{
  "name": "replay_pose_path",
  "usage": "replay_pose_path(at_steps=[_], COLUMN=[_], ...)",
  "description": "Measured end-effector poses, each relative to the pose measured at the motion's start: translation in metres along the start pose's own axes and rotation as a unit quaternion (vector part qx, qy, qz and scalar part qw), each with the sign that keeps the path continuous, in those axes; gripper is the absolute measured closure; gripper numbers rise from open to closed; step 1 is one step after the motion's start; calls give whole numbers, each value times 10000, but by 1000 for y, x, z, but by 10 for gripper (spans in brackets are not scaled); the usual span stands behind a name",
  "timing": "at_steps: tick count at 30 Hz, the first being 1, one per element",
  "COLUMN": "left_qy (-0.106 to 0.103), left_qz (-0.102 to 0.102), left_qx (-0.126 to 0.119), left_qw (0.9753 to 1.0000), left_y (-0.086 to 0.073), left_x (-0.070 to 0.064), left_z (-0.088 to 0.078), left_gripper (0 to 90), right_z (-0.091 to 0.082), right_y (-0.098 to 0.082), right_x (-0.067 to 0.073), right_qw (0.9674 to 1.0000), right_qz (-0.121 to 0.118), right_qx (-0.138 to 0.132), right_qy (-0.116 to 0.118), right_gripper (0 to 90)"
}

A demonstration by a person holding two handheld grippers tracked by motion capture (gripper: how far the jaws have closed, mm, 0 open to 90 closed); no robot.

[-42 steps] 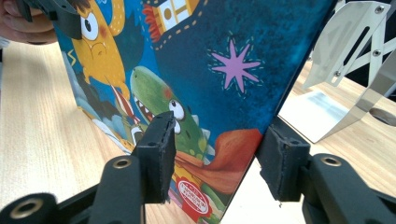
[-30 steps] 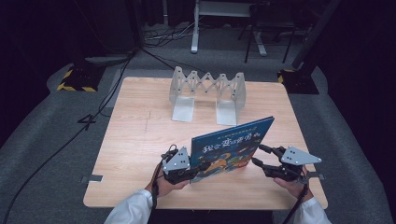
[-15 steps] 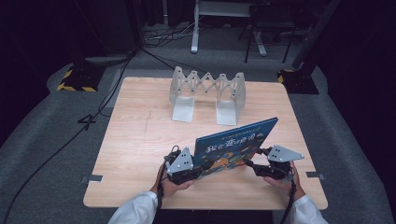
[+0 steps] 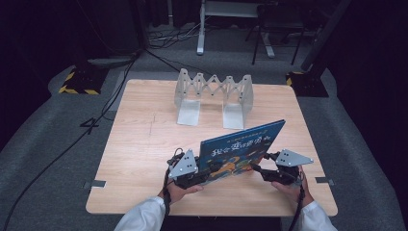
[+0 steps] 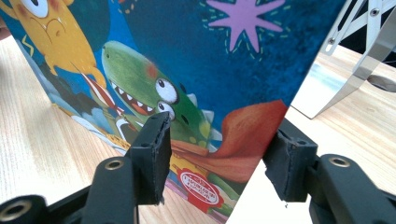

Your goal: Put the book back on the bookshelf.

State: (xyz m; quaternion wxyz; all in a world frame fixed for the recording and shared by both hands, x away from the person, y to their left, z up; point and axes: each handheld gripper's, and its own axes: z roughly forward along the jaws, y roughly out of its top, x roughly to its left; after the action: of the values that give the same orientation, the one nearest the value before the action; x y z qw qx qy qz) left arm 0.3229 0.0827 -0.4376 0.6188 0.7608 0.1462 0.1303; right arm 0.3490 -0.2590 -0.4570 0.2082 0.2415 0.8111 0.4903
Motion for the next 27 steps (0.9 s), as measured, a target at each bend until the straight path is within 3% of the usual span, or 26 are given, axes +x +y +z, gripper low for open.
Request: replay_pose_path(at_steps=[10, 16, 20, 27], left_qy=[-92, -113, -172, -54], left_qz=[-27, 112, 140, 106], left_qx=[-75, -24, 43, 86], left_qw=[9999, 9999, 9997, 9999], left_y=[2, 5, 6, 8], left_x=[1, -1, 0, 4], left_z=[4, 5, 5, 2], left_gripper=[783, 806, 823, 825], right_z=[1, 1, 4, 2], right_y=[-1, -3, -5, -14], right_x=[0, 0, 1, -2], right_qw=[10000, 10000, 9998, 9988], right_qz=[26, -12, 9, 85], right_qx=[-29, -7, 161, 433], right_qy=[-12, -21, -87, -193], right_gripper=[458, 458, 425, 387])
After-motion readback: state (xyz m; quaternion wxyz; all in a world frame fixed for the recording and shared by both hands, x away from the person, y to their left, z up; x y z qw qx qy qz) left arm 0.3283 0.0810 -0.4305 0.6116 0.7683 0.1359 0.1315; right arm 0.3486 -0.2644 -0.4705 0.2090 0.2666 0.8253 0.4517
